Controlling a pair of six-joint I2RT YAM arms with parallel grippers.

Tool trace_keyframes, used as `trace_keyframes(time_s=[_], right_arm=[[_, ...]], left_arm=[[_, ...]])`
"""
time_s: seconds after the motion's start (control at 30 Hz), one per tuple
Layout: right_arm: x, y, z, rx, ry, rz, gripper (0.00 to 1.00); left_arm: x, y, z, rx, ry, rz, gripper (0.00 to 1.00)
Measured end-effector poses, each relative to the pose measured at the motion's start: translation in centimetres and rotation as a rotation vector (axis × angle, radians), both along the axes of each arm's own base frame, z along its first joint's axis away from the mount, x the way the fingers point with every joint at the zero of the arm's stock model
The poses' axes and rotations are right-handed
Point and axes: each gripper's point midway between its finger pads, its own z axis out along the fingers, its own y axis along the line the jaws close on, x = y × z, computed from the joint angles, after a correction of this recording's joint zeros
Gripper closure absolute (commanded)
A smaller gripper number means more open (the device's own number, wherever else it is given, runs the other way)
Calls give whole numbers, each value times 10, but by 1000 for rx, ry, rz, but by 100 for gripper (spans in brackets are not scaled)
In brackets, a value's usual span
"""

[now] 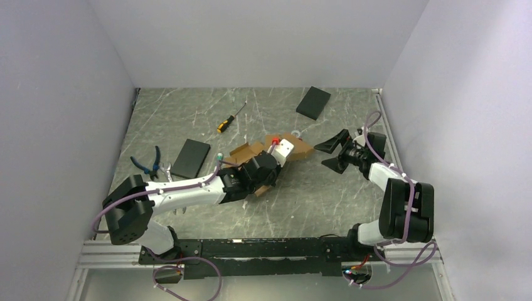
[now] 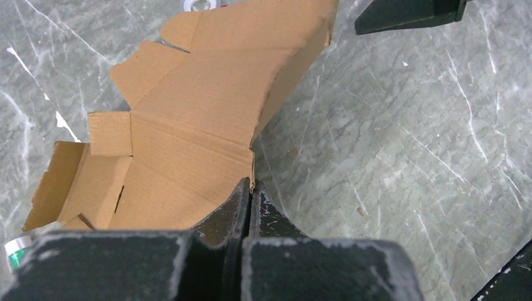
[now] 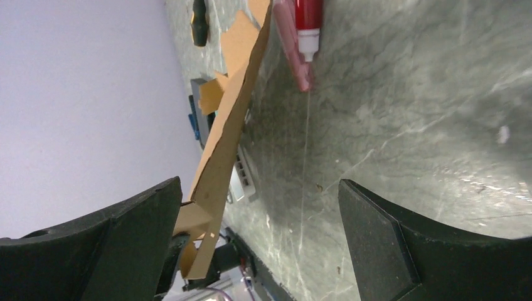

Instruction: Fold the paper box

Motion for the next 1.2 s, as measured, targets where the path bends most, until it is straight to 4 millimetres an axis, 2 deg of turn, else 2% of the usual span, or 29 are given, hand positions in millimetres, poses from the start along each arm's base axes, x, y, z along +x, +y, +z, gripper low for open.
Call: trace_keyframes(time_s=[0.43, 0.73, 0.9, 1.13, 1.2], right_arm=[[-8, 30, -9, 103, 62, 57, 1], [-15, 42, -23, 101, 101, 105, 17], [-17, 45, -30, 105, 121, 119, 33], [-18, 51, -27, 114, 93, 158, 71], [-19, 53, -25, 114, 82, 169, 80]], left_arm=[[-30, -11, -21, -11, 54, -77, 100], [-45, -10, -30, -33, 72, -125, 100], [-57, -14, -25, -68, 75, -176, 100], [-67, -20, -25, -82, 81, -216, 100], [-69, -21, -25, -83, 83, -223, 100]])
